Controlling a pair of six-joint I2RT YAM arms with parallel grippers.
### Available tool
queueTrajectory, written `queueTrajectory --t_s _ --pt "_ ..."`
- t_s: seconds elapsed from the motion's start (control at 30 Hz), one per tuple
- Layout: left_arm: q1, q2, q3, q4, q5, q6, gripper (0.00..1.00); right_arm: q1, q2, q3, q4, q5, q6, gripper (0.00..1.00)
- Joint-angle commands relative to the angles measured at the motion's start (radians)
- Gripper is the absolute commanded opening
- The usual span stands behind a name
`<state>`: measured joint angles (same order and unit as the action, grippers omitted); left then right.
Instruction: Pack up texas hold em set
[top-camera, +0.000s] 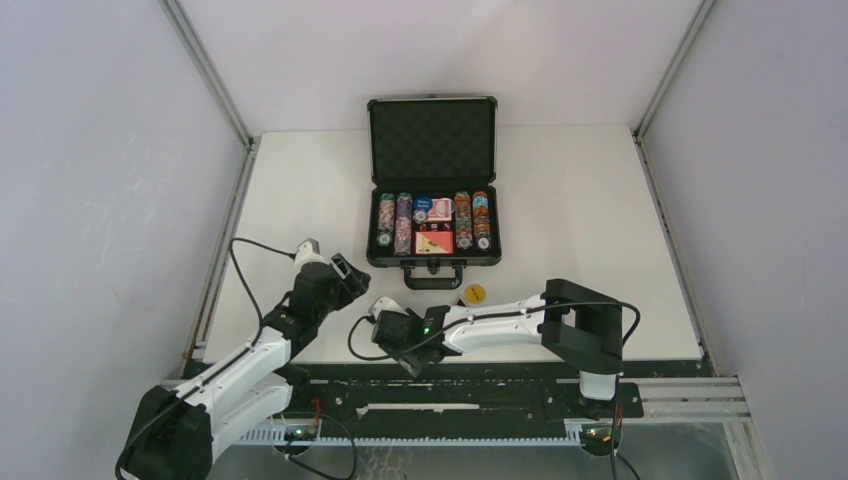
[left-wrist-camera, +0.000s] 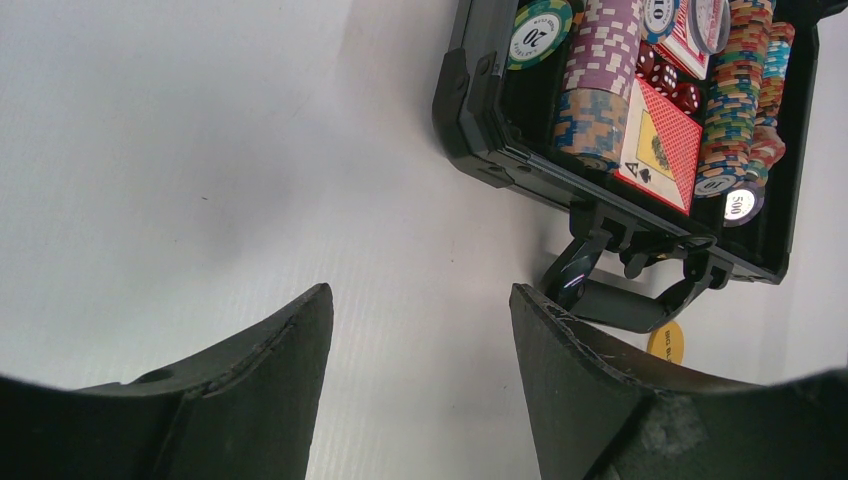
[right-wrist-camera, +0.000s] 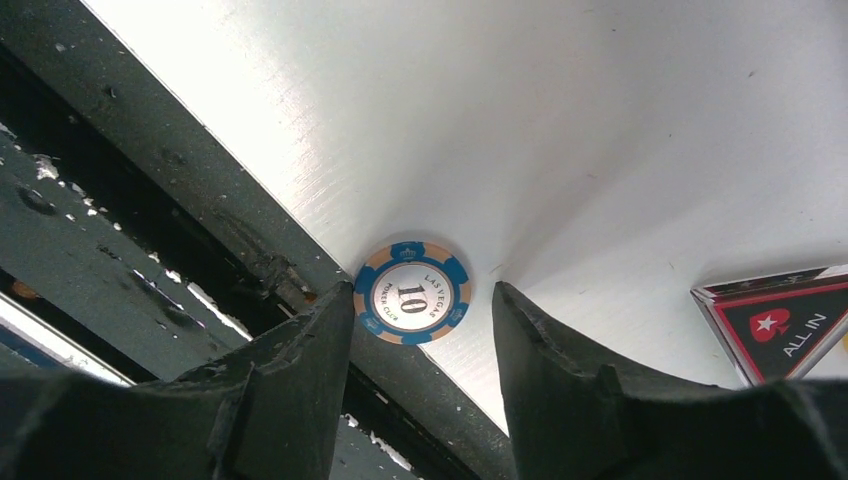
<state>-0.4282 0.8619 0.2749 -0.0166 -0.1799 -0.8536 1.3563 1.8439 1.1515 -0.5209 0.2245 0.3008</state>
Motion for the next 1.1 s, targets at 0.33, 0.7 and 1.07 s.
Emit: queueTrajectory --t_s 0.33,0.7,1.07 --pt "-0.007 -0.007 0.032 0.024 -0.004 0.024 0.7 0.001 0.02 0.038 -0.007 0.009 0.006 0.55" --pt "-0.007 -0.006 0.033 0.026 0.0 0.023 0.7 0.001 0.018 0.04 -0.015 0.018 0.005 0.43" --pt "-0.007 -0.008 0.033 0.026 0.002 0.024 0.7 -0.024 -0.004 0.047 -0.01 0.03 0.001 0.35"
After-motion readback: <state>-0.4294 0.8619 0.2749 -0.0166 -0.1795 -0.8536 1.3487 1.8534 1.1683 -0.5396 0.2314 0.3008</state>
